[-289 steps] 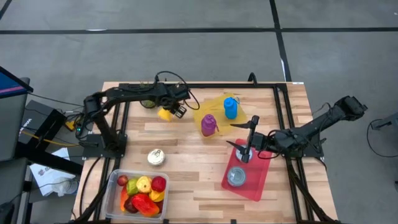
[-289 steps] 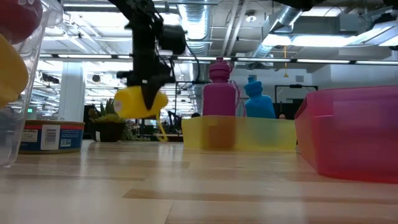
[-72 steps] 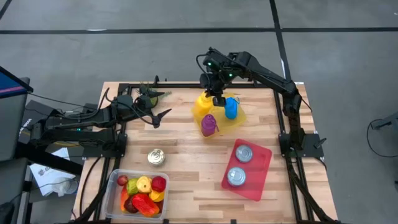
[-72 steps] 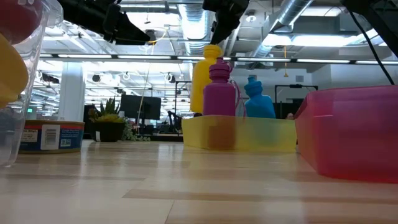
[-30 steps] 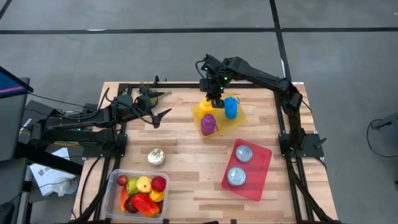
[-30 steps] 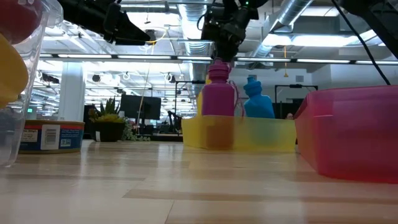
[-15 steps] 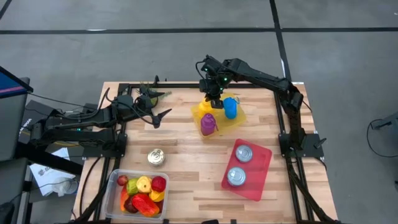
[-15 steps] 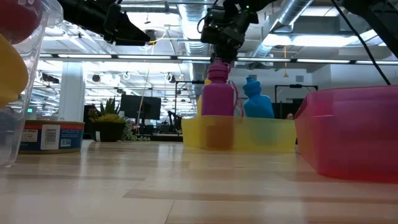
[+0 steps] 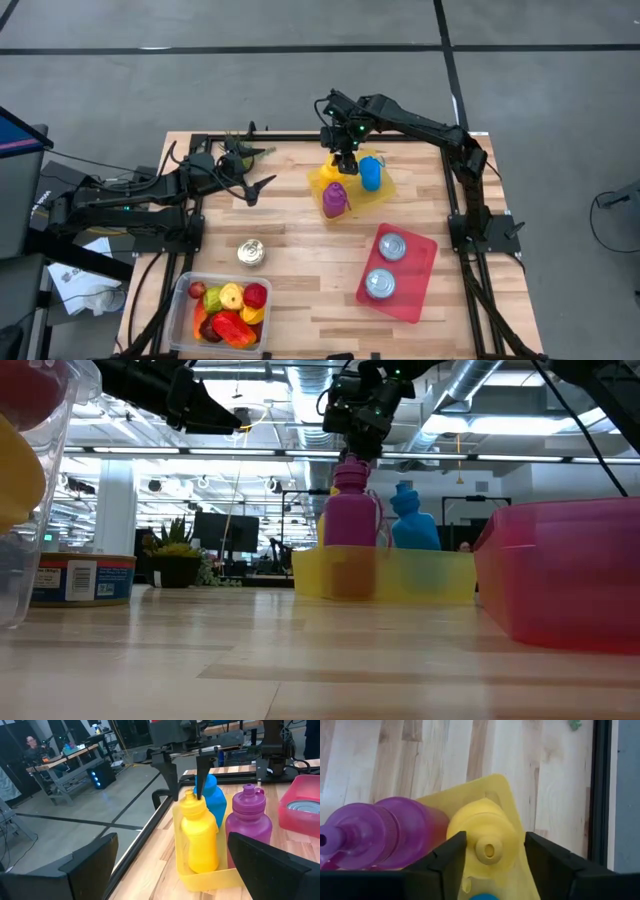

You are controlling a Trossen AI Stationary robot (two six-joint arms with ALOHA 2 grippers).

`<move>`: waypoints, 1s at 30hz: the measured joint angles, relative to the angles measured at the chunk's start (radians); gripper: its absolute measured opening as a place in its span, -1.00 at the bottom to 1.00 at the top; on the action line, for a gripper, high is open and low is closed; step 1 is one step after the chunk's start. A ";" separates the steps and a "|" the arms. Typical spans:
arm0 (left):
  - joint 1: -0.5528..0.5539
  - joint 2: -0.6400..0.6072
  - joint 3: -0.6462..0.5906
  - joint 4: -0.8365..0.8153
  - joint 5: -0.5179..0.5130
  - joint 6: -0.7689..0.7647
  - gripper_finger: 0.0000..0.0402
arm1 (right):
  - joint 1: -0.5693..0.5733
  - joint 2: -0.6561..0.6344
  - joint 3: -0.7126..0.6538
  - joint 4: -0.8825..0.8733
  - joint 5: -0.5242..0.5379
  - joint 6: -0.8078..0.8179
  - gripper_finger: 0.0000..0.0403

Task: Pick & Place Food Item
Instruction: Put the yellow tumbler into the yellow bin, then put the blue and pink tuna can into the red bin

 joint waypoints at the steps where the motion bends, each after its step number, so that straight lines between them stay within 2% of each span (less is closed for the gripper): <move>1: 0.000 0.000 0.000 -0.002 0.000 0.000 0.84 | 0.001 -0.001 0.000 0.000 0.001 0.000 -0.05; 10: 0.000 0.000 0.000 -0.002 0.000 0.000 0.84 | 0.009 0.000 0.036 -0.018 0.022 0.008 0.12; 22: 0.000 0.000 0.000 -0.007 0.000 0.000 0.84 | 0.043 0.000 0.141 -0.068 0.028 0.009 0.13; 26: 0.000 0.000 0.000 -0.009 0.000 0.000 0.84 | 0.062 0.000 0.222 -0.092 0.022 0.040 0.13; 28: 0.000 -0.001 0.000 -0.009 0.000 0.000 0.84 | 0.071 -0.001 0.276 -0.094 -0.016 0.045 0.13; 30: 0.000 0.000 0.000 -0.010 0.000 0.000 0.84 | 0.075 -0.002 0.324 -0.057 -0.165 0.058 0.13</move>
